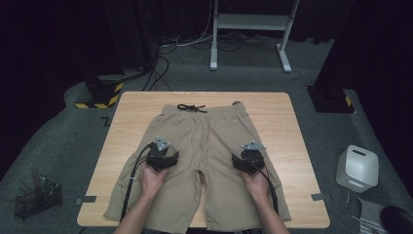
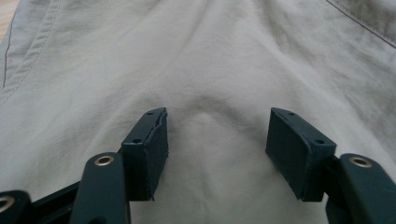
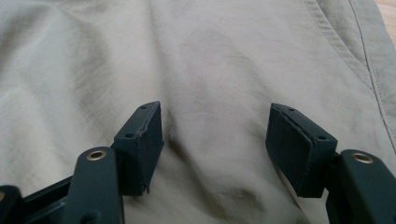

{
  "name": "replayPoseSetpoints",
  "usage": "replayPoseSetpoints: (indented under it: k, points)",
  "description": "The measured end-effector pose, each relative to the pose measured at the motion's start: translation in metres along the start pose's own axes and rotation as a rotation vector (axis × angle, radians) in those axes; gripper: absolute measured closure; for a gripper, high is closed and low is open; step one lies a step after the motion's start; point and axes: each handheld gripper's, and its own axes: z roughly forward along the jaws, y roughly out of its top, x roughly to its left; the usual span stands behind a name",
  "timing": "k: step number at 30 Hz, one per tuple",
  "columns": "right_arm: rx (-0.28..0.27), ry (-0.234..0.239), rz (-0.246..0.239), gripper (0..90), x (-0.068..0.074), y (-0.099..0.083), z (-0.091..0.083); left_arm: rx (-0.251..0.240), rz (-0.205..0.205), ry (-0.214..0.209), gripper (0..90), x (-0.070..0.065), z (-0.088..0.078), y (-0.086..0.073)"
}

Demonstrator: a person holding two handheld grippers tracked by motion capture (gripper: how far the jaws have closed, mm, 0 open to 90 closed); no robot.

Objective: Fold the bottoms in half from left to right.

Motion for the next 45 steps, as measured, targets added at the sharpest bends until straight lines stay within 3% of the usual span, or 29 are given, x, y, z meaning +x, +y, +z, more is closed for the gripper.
replayPoseSetpoints:
  k: [9,34,45]
  points:
    - [0.001,0.003,-0.005,36.3,0.005,-0.006,-0.006,0.002,-0.036,-0.029,39.8,0.0,-0.004,-0.005]
    - [-0.002,-0.009,0.008,36.4,0.013,-0.018,-0.02,0.002,-0.022,-0.043,40.0,-0.005,-0.015,-0.013]
    - [-0.002,-0.019,0.017,36.4,0.019,-0.031,-0.034,0.002,-0.017,-0.047,39.8,-0.007,-0.023,-0.019]
